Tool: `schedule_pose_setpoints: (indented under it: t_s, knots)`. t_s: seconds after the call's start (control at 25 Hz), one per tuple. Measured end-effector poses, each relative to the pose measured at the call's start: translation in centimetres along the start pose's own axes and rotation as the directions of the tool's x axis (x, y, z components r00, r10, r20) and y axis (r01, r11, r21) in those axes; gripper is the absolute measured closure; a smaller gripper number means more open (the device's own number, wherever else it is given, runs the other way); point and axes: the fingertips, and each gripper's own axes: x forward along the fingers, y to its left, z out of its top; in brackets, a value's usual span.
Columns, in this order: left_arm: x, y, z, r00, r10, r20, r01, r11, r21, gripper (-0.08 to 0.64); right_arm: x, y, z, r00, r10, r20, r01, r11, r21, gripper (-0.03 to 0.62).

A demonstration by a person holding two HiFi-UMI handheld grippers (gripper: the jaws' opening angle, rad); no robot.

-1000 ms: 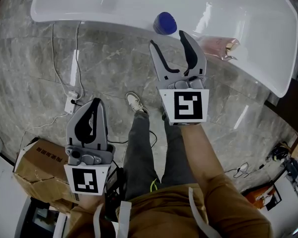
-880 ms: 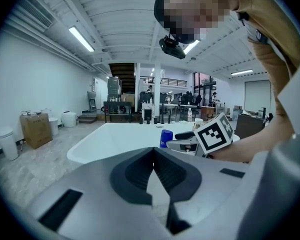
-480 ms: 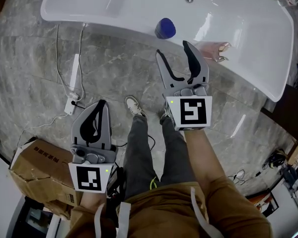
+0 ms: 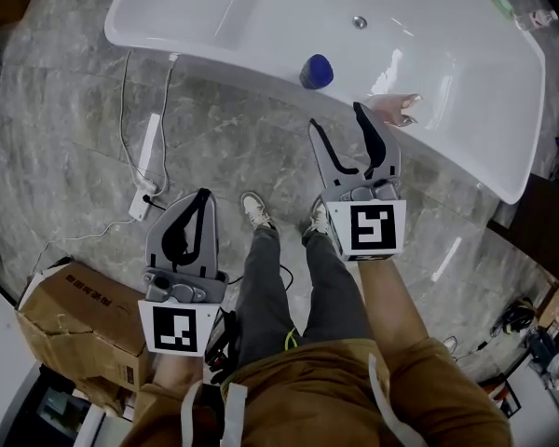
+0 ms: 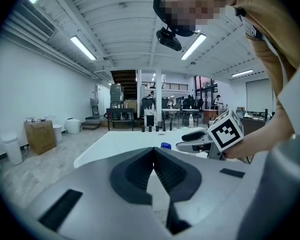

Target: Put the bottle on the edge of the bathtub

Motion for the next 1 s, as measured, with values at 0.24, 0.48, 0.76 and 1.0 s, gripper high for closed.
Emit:
schedule_pose_setpoints:
  t_s: [0.24,0.48,0.76,1.0]
  knots:
    - [-0.8,-0.3,0.9,1.000,0.011,0.002,-0.011,1.000,-0.002,0.554,-2.0,0.3,1.3,1.000,0.019,-0.008,-0.019,1.000,-0.020,0.334]
    - [-1.7,-0.5,3.0,1.000,0.021,0.022,-0.021,1.000,0.008,0.554,-3.9,0.2,3.0,1.000,0.028,-0.009,-0.028,0.999,-0.046,0.379]
    - [-2.5,-0.7,5.5,0.999,0.011,0.036,-0.012,1.000,0.029,0.554,-6.1,-1.0,5.6,1.000,0.014,-0.002,-0.014,0.998,-0.059,0.454]
    - [-2.8,-0.7,7.1,0.998,0.008,0.062,-0.010,0.999,0.033,0.554,-7.5,-3.0,6.8,0.999,-0.030,-0.020,0.029,0.998,-0.058,0.503]
